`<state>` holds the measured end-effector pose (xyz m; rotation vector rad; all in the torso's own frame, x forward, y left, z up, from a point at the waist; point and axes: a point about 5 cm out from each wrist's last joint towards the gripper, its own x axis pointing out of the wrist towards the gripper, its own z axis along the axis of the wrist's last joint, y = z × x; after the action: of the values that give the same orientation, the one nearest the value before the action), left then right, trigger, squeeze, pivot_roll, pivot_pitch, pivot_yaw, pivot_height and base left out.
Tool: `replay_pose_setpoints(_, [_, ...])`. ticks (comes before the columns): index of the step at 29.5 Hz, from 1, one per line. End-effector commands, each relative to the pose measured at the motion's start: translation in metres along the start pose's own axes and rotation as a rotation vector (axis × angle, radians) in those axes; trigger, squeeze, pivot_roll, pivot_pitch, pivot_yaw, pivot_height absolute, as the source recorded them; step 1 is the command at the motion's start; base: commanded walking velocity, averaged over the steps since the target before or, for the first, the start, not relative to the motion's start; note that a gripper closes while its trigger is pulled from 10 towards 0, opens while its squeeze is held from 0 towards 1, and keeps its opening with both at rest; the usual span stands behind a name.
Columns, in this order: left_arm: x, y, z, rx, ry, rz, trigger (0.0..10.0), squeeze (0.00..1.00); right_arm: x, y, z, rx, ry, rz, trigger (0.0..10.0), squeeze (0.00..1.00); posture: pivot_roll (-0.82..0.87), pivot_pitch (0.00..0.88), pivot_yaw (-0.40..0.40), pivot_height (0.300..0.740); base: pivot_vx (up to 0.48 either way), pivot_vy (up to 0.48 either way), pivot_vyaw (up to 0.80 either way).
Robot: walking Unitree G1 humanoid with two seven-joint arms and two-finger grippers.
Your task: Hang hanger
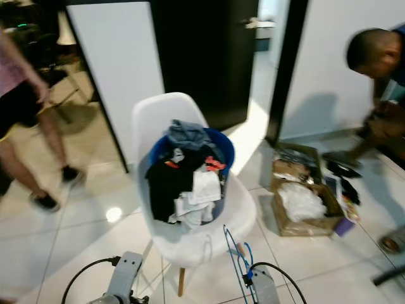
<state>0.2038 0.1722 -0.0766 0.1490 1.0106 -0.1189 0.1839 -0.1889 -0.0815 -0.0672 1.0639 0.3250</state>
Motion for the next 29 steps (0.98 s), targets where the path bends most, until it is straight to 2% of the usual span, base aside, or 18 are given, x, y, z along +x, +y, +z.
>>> replay_pose_setpoints(1, [0.000, -0.001, -0.006, -0.006, 0.017, -0.004, 10.0, 0.00, -0.001, -0.002, 0.004, -0.021, -0.015, -0.005, 10.0, 0.00, -0.01, 0.000, 0.020, 0.740, 0.000, -0.420, 0.80])
replay_pose_setpoints(23, [-0.001, 0.002, -0.009, -0.002, 0.018, 0.004, 10.0, 0.00, 0.000, -0.001, 0.005, 0.005, -0.027, 0.000, 10.0, 0.00, -0.01, 0.000, 0.025, 0.740, 0.000, -0.423, 0.00])
replay_pose_setpoints(27, [-0.001, 0.004, -0.006, -0.007, 0.003, 0.025, 10.0, 0.00, 0.000, -0.001, 0.005, 0.007, -0.028, 0.000, 10.0, 0.00, -0.01, 0.000, 0.025, 0.740, 0.000, 0.000, 0.00])
replay_pose_setpoints(29, [-0.001, 0.012, 0.000, -0.020, -0.032, 0.084, 10.0, 0.00, 0.000, -0.001, 0.005, 0.007, -0.029, 0.001, 10.0, 0.00, -0.01, 0.000, 0.022, 0.740, 0.000, 0.000, 0.00])
